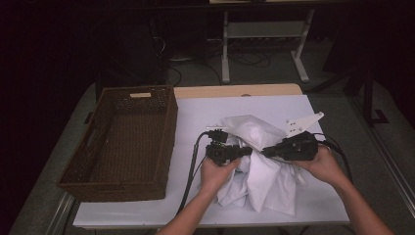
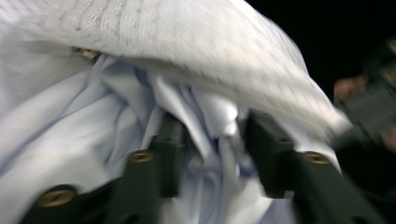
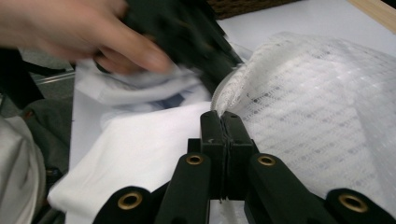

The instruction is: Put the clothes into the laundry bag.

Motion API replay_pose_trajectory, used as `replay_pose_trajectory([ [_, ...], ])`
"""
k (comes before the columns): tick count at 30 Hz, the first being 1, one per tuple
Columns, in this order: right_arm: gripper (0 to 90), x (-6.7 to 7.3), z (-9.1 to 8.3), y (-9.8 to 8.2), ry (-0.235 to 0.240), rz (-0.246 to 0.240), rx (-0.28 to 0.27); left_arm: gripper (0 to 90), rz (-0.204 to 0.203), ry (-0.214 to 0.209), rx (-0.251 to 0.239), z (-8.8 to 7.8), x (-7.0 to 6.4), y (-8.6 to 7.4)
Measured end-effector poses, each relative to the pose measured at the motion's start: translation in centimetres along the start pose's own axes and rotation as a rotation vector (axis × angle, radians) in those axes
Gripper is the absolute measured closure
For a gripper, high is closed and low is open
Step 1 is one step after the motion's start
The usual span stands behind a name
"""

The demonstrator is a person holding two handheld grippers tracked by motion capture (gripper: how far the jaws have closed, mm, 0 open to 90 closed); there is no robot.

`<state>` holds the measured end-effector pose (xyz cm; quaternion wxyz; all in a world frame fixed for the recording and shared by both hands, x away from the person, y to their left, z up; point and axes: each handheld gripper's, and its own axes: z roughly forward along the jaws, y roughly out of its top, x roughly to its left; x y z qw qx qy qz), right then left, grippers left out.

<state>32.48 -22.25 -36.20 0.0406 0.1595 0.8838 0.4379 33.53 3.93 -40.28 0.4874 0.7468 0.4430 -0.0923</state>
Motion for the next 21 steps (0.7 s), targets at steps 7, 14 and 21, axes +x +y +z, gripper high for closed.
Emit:
replay_pose_trajectory([
  [7,88.5,-0.9,0.0,0.3,-0.026,0.026,-0.012,26.8,0.072,-0.064,0.180,-0.3,-1.9,-0.9],
  [14,88.5,-1.3,1.3,0.4,-0.017,0.028,0.008,53.8,0.001,0.005,0.104,4.6,-0.1,-0.5],
  [21,88.5,0.0,0.1,1.1,0.030,-0.036,-0.032,84.6,0.041,-0.081,-0.050,0.1,-1.5,-1.3],
])
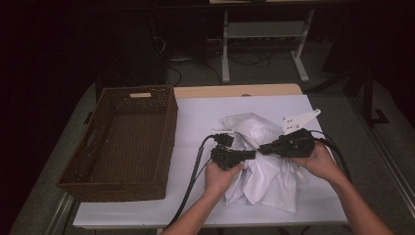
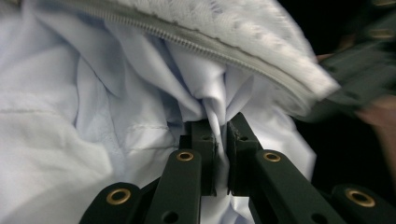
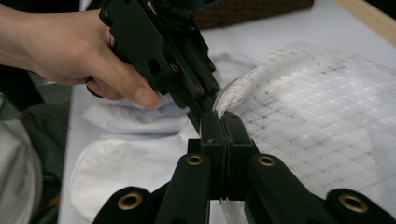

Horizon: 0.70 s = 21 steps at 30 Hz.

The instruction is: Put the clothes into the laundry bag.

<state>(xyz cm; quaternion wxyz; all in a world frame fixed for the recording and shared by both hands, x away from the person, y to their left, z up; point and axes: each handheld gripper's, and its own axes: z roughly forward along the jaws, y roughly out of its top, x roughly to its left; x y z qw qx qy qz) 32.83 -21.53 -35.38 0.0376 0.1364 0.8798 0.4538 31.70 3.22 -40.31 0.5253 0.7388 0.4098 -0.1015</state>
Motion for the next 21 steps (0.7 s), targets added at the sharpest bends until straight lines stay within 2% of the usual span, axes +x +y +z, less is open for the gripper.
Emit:
replay_pose_trajectory([
  [2,88.5,0.5,-0.3,0.5,0.018,-0.020,-0.021,84.8,0.016,-0.024,-0.026,-2.0,-1.2,-0.5],
  [4,88.5,1.4,-0.2,1.2,0.050,-0.048,-0.034,84.8,0.024,-0.044,-0.030,-3.6,-2.2,-1.0],
  [6,88.5,2.0,0.1,1.8,0.073,-0.077,-0.031,84.8,0.038,-0.027,-0.033,-4.3,-2.6,-1.3],
  [8,88.5,2.3,0.6,2.3,0.085,-0.090,-0.018,84.8,0.029,0.000,-0.038,-3.6,-2.0,-0.9],
  [10,88.5,2.4,0.9,2.4,0.083,-0.094,0.008,84.7,-0.007,0.011,-0.022,-1.7,-0.4,-0.1],
  [11,88.6,2.4,1.0,2.3,0.080,-0.100,0.017,84.6,-0.015,0.035,-0.015,-0.8,0.4,0.2],
  [12,88.6,2.5,1.1,2.3,0.080,-0.104,0.015,84.5,-0.074,0.064,-0.013,0.6,1.9,0.5],
  [13,88.6,2.6,1.2,2.2,0.079,-0.106,0.016,84.4,-0.120,0.064,-0.006,1.6,3.0,0.6],
  [15,88.5,2.6,1.4,2.0,0.063,-0.110,0.033,83.5,-0.153,0.059,-0.006,2.7,3.9,0.6],
  [18,88.5,1.7,1.3,1.2,0.044,-0.068,0.038,79.4,-0.119,0.058,0.011,2.0,3.5,0.8],
  [21,88.5,0.6,1.0,0.3,0.009,-0.027,0.038,61.6,-0.069,0.058,0.058,0.3,2.8,1.1],
])
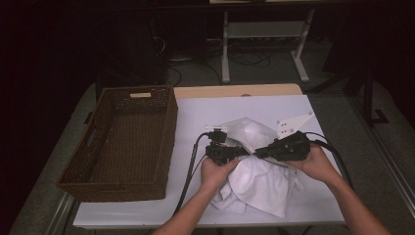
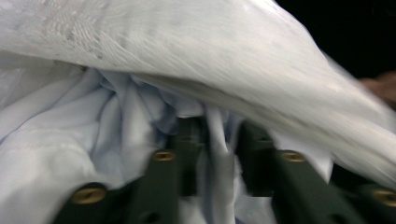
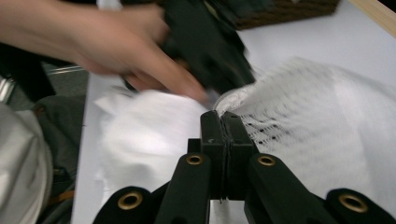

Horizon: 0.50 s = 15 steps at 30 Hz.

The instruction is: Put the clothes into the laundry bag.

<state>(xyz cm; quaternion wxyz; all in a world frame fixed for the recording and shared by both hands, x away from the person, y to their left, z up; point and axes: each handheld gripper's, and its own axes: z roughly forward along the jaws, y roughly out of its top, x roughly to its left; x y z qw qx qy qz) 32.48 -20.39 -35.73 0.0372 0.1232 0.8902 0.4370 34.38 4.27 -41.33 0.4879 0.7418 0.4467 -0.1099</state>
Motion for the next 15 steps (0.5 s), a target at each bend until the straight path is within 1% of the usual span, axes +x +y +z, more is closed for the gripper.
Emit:
replay_pose_trajectory([
  [1,88.5,-0.1,-0.1,-0.2,-0.004,0.011,0.000,56.9,0.017,0.006,0.011,-0.7,-0.3,0.0],
  [2,88.5,-0.3,-0.1,-0.4,-0.009,0.017,-0.002,50.3,0.036,0.006,0.025,-1.4,-0.6,0.1],
  [3,88.5,-0.4,0.0,-0.5,-0.016,0.024,-0.002,45.5,0.055,0.011,0.046,-2.0,-0.8,0.1],
  [4,88.5,-0.5,0.0,-0.5,-0.021,0.028,-0.001,42.1,0.062,0.018,0.054,-2.6,-1.1,0.1],
  [5,88.5,-0.6,0.0,-0.6,-0.026,0.031,0.002,36.6,0.075,0.012,0.065,-3.1,-1.5,0.0],
  [6,88.5,-0.7,0.1,-0.6,-0.032,0.029,0.003,32.9,0.087,-0.002,0.083,-3.5,-1.8,-0.2],
  [7,88.5,-0.8,0.2,-0.5,-0.033,0.032,0.007,31.8,0.092,-0.009,0.117,-3.5,-2.0,-0.4],
  [8,88.5,-0.9,0.3,-0.5,-0.034,0.033,0.007,28.3,0.096,-0.007,0.162,-3.3,-2.0,-0.6],
  [9,88.5,-1.1,0.4,-0.5,-0.035,0.035,0.007,24.9,0.094,0.006,0.201,-2.5,-1.9,-0.9],
  [10,88.5,-1.2,0.6,-0.4,-0.037,0.039,0.010,23.2,0.088,0.012,0.219,-1.9,-1.7,-1.1],
  [11,88.5,-1.4,0.7,-0.4,-0.036,0.039,0.009,21.7,0.065,0.010,0.238,-0.8,-1.4,-1.4],
  [12,88.5,-1.5,0.9,-0.4,-0.034,0.046,0.007,20.1,0.036,-0.003,0.252,0.3,-1.1,-1.6],
  [13,88.5,-1.5,1.1,-0.4,-0.031,0.048,0.008,18.6,0.006,-0.007,0.245,1.4,-0.9,-1.8],
  [14,88.5,-1.5,1.3,-0.4,-0.026,0.050,0.005,17.3,-0.005,0.001,0.223,2.1,-0.8,-1.9],
  [15,88.4,-1.5,1.5,-0.4,-0.020,0.049,0.001,18.0,-0.008,0.013,0.187,2.5,-0.9,-1.9],
])
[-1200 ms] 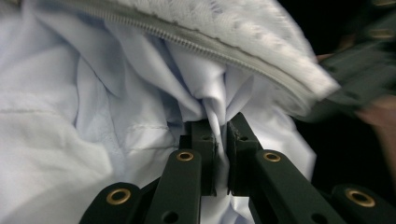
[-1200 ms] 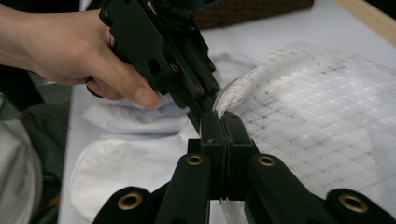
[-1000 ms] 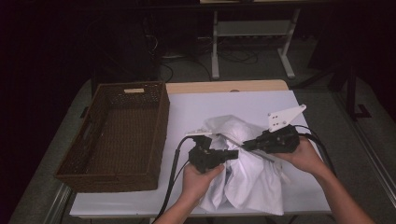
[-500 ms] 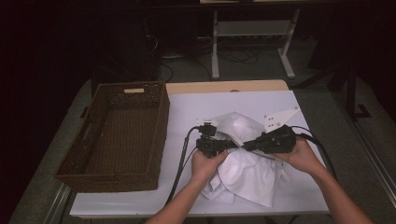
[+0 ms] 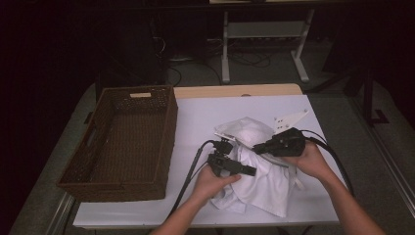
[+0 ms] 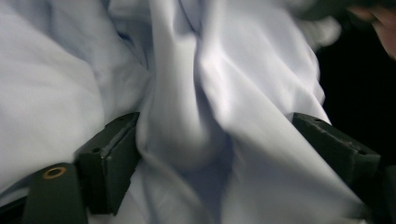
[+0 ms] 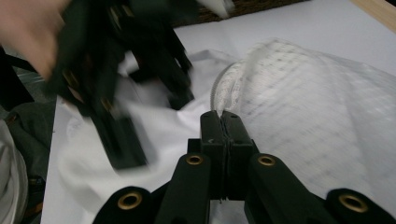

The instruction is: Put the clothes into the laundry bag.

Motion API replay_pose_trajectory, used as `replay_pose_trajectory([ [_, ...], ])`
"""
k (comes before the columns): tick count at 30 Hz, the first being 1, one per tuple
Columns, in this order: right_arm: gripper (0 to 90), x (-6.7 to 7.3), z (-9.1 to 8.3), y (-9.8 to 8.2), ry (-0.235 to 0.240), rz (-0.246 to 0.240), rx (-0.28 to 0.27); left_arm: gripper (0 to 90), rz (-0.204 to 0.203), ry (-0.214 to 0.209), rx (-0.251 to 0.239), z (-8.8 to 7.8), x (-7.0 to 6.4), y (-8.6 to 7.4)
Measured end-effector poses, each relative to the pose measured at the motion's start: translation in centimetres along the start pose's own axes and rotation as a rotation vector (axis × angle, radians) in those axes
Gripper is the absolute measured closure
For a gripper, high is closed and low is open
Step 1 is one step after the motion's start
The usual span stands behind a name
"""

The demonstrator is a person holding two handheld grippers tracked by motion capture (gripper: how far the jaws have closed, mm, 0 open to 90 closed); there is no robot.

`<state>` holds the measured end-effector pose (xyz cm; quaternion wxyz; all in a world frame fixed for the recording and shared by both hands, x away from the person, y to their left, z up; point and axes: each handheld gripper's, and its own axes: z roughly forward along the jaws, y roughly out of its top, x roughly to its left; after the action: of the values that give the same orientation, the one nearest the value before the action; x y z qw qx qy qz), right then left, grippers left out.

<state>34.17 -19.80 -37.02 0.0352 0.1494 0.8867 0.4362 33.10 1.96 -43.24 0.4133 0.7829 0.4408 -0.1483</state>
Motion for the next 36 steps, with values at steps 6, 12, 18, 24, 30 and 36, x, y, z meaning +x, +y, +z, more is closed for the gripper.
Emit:
replay_pose_trajectory([
  [6,88.4,0.1,0.4,0.3,0.011,-0.015,-0.012,79.3,0.029,0.019,-0.118,-0.1,0.5,0.2],
  [12,88.4,1.7,-1.8,0.6,0.054,-0.053,-0.089,85.2,0.082,-0.145,-0.247,-5.1,-1.7,-2.3],
  [18,88.4,3.5,-1.5,1.4,0.086,-0.112,-0.062,85.2,0.100,-0.140,-0.291,-6.8,-3.4,-3.9],
  [24,88.5,3.1,-0.6,0.7,0.094,-0.090,-0.024,85.6,-0.041,-0.091,-0.338,-2.5,0.2,-0.8],
  [30,88.5,2.0,-1.4,-0.1,0.063,-0.045,-0.034,84.4,-0.063,0.005,-0.326,-0.6,1.8,0.8],
  [36,88.4,1.0,-1.5,-1.2,0.003,0.001,-0.003,54.8,0.041,0.022,-0.201,-4.2,1.0,0.7],
])
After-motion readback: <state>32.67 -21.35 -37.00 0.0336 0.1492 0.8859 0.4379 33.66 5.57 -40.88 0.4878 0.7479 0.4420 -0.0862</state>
